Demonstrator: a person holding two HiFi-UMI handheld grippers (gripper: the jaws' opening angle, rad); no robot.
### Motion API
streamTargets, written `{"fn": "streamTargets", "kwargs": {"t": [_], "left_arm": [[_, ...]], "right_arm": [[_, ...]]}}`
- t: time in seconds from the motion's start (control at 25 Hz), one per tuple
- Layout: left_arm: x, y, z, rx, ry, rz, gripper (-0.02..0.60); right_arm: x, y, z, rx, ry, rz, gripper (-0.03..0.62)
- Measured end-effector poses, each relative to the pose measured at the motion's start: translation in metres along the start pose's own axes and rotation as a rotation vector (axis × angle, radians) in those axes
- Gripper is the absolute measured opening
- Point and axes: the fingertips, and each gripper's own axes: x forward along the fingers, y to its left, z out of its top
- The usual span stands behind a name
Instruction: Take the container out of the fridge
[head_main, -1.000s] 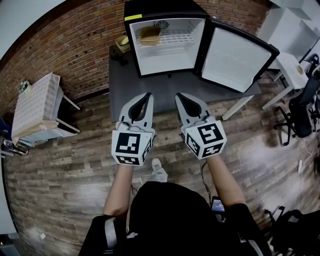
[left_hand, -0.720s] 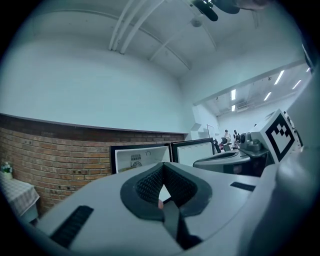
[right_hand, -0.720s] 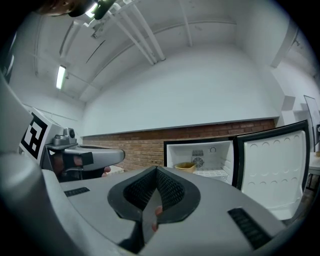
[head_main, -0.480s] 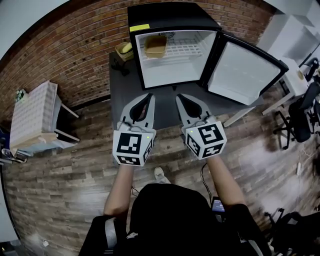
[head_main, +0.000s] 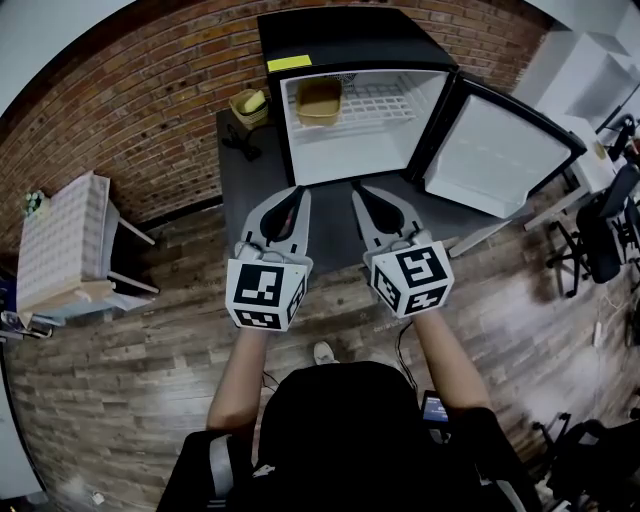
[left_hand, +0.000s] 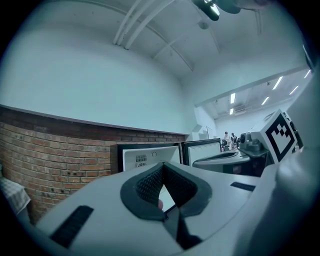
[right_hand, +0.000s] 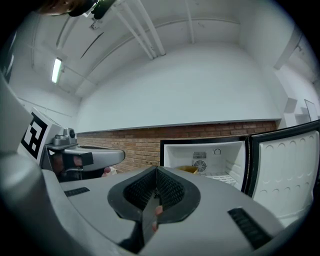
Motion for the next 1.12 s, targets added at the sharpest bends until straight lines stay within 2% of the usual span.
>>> {"fn": "streamTargets", "kwargs": {"t": [0.52, 1.12], "left_arm": [[0.025, 0.021, -0.01, -0.008, 0.005, -0.005, 0.014], [0.097, 0.049, -0.027, -0.018, 0.029, 0.011, 0.014]], "right_arm": [[0.036, -0.014, -0.005, -0.011, 0.021, 0.004, 0.04], [0.099, -0.063, -0.015, -0.012, 0.047, 0.033, 0.041]]}}
